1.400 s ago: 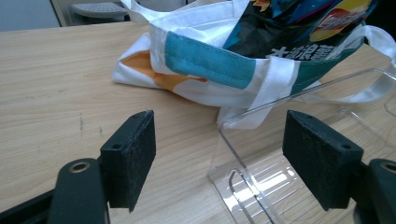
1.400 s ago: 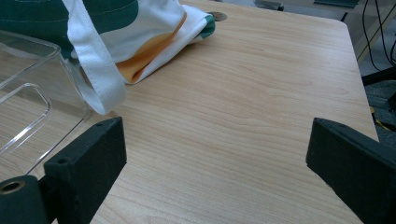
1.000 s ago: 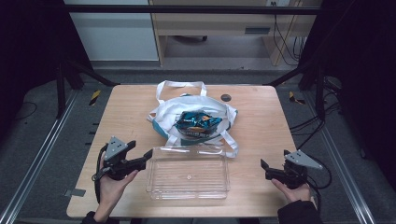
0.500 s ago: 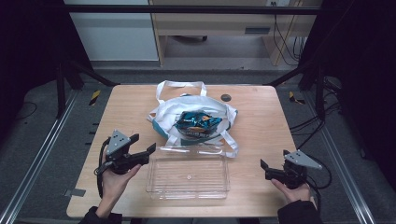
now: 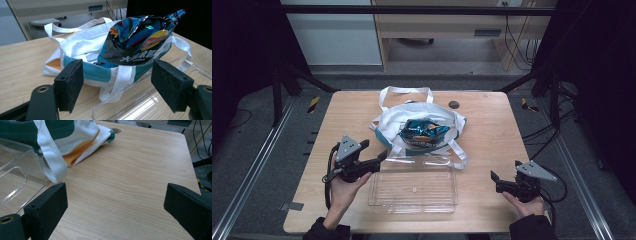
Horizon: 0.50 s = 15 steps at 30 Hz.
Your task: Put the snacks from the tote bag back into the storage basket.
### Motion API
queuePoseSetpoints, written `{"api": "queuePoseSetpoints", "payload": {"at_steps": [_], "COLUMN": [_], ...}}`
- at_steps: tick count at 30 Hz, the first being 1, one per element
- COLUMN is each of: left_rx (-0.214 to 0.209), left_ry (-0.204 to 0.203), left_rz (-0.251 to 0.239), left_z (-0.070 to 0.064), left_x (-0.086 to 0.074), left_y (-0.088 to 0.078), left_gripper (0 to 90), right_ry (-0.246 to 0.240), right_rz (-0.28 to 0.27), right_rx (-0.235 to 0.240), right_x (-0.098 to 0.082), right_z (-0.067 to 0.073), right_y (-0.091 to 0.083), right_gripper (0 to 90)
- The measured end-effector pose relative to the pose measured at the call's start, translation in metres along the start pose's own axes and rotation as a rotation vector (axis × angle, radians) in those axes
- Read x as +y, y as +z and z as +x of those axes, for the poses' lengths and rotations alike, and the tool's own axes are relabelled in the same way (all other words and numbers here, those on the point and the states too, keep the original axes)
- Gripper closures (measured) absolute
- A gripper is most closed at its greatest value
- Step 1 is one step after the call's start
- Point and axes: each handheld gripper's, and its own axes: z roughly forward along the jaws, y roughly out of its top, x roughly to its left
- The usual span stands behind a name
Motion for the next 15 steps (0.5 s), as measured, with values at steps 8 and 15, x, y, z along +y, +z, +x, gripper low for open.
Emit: {"api": "queuePoseSetpoints", "payload": {"at_steps": [8, 15], "left_rx": [-0.003, -0.005], "left_ry": [0.016, 0.022], "left_rz": [-0.002, -0.008], "left_z": [-0.003, -0.004], "left_x": [0.006, 0.011], "left_y": [0.007, 0.012], "left_gripper": [25.7, 25.7], "right_ry": [0.000, 0.002], "right_rz": [0.001, 0.000], "right_rx": [0.002, 0.002], "right_x": [0.000, 0.000], "right_z": [0.000, 0.000], "right_y": [0.000, 0.000], "right_gripper": [5.4, 5.4]}}
